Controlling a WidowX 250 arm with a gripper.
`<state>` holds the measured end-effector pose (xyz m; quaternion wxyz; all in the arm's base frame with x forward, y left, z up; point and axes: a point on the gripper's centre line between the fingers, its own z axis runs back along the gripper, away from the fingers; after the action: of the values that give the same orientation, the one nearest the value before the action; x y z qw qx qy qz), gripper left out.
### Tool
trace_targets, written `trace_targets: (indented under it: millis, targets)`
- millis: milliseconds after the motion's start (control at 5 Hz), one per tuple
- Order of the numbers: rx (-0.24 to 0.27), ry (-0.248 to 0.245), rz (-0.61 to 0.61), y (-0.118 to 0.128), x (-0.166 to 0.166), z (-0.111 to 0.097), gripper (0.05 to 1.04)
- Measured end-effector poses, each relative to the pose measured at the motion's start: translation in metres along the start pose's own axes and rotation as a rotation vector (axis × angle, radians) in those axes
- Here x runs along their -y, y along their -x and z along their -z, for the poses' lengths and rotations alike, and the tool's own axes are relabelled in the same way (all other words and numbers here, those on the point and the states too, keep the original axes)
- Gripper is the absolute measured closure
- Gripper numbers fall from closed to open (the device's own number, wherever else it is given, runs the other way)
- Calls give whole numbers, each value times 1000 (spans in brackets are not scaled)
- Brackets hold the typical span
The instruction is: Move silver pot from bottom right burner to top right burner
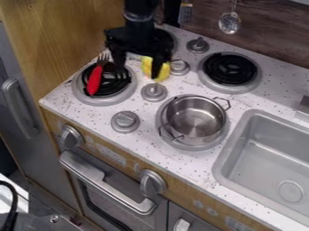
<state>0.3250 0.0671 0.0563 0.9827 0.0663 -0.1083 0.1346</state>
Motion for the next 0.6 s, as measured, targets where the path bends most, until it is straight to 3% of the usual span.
trace_targets:
  millis: [200,400,600]
  targets:
    - [-3,76,66,11,34,2,83]
    - [-68,127,155,25,74,30,83]
    - [-104,137,217,30,98,49,83]
